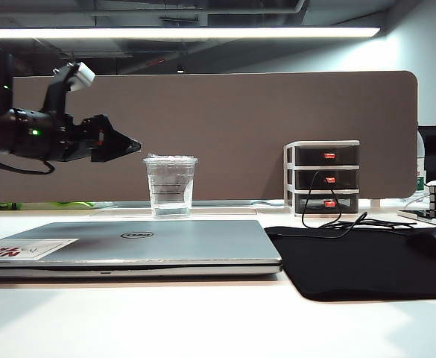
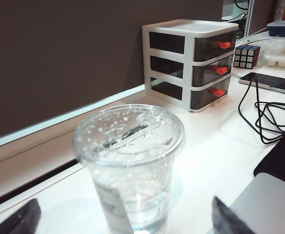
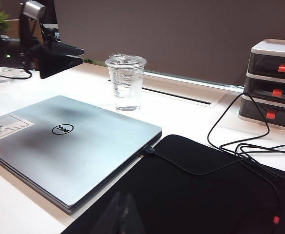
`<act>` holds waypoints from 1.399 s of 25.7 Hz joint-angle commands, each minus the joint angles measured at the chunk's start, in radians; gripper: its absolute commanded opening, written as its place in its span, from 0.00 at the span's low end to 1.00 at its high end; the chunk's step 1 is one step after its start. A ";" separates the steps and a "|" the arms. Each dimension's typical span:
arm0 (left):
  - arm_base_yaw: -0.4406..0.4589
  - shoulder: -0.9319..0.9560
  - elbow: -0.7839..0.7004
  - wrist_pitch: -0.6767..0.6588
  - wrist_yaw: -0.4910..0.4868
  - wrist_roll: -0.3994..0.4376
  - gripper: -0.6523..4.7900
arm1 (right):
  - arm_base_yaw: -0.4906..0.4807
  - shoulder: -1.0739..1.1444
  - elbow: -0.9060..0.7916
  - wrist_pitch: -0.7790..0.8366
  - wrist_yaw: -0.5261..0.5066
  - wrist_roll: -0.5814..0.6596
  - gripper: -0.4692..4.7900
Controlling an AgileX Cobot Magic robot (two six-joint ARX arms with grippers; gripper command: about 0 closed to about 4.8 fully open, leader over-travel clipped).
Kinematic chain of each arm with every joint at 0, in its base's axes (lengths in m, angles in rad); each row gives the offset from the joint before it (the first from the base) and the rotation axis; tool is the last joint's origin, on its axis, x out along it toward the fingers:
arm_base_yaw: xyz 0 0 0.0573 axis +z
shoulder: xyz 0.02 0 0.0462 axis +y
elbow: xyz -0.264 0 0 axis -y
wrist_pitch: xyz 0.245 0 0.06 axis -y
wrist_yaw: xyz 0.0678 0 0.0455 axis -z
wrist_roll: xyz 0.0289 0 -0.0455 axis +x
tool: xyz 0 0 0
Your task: Pick up the coffee cup and place it on the right side of the laptop.
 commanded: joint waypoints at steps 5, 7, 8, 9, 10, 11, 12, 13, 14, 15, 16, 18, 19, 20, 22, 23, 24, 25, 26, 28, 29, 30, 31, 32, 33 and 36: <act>0.035 0.147 0.157 -0.027 0.150 0.004 1.00 | 0.000 -0.001 -0.006 -0.021 0.000 0.003 0.09; 0.055 0.170 0.186 -0.040 0.208 0.003 1.00 | 0.000 0.000 -0.006 -0.029 -0.001 0.002 0.09; 0.066 0.181 0.201 -0.047 0.237 0.003 1.00 | 0.000 0.000 -0.006 -0.032 -0.001 0.002 0.09; 0.084 0.203 0.243 -0.087 0.289 0.004 1.00 | 0.000 -0.001 -0.006 -0.035 -0.001 -0.001 0.09; 0.097 0.219 0.275 -0.123 0.335 0.004 1.00 | 0.000 -0.001 -0.006 -0.035 -0.001 -0.002 0.09; 0.104 0.229 0.294 -0.143 0.361 0.004 1.00 | 0.000 -0.001 -0.006 -0.035 -0.001 -0.004 0.09; 0.108 0.237 0.312 -0.164 0.393 0.006 1.00 | 0.000 -0.001 -0.006 -0.035 -0.001 -0.006 0.09; 0.113 0.249 0.333 -0.182 0.415 0.008 1.00 | 0.000 -0.001 -0.006 -0.035 -0.001 -0.010 0.09; 0.114 0.259 0.350 -0.196 0.415 0.008 1.00 | 0.000 -0.001 -0.006 -0.035 -0.001 -0.012 0.09; 0.114 0.267 0.363 -0.204 0.417 0.008 1.00 | 0.000 -0.001 -0.006 -0.035 -0.001 -0.013 0.09; 0.114 0.276 0.377 -0.208 0.428 0.008 1.00 | 0.000 -0.001 -0.006 -0.035 -0.001 -0.013 0.09; 0.112 0.301 0.410 -0.212 0.439 0.008 1.00 | 0.000 -0.001 -0.006 -0.035 -0.001 -0.012 0.09; 0.110 0.311 0.423 -0.217 0.438 0.008 1.00 | 0.000 -0.001 -0.006 -0.035 -0.001 -0.013 0.09; 0.108 0.320 0.435 -0.222 0.438 0.008 1.00 | 0.000 -0.001 -0.006 -0.035 -0.001 -0.012 0.09; 0.099 0.354 0.469 -0.241 0.451 0.008 1.00 | 0.000 -0.001 -0.006 -0.035 -0.001 -0.013 0.09; 0.099 0.361 0.475 -0.245 0.453 0.008 1.00 | 0.000 -0.001 -0.006 -0.035 -0.001 -0.013 0.09; 0.098 0.372 0.484 -0.248 0.457 0.008 1.00 | 0.000 -0.001 -0.006 -0.035 -0.001 -0.013 0.09; 0.096 0.381 0.490 -0.250 0.456 0.008 1.00 | 0.000 0.000 -0.006 -0.035 0.000 -0.013 0.09; 0.093 0.394 0.497 -0.248 0.455 0.008 1.00 | 0.000 -0.001 -0.006 -0.035 0.000 -0.017 0.09; 0.085 0.404 0.497 -0.249 0.444 0.050 1.00 | 0.000 -0.001 -0.006 -0.035 0.000 -0.018 0.09; 0.084 0.410 0.498 -0.248 0.442 0.066 1.00 | 0.000 -0.001 -0.006 -0.035 0.000 -0.018 0.09; 0.079 0.413 0.498 -0.249 0.435 0.076 1.00 | 0.000 -0.001 -0.006 -0.035 -0.001 -0.018 0.09; 0.074 0.418 0.498 -0.248 0.428 0.079 1.00 | 0.000 -0.001 -0.006 -0.035 0.000 -0.018 0.09; 0.073 0.422 0.498 -0.249 0.425 0.087 1.00 | 0.000 -0.001 -0.006 -0.035 0.000 -0.019 0.09; 0.069 0.427 0.499 -0.249 0.416 0.097 1.00 | 0.000 -0.001 -0.006 -0.035 0.000 -0.019 0.09; 0.059 0.444 0.515 -0.255 0.407 0.095 1.00 | 0.000 -0.001 -0.006 -0.035 0.000 -0.019 0.09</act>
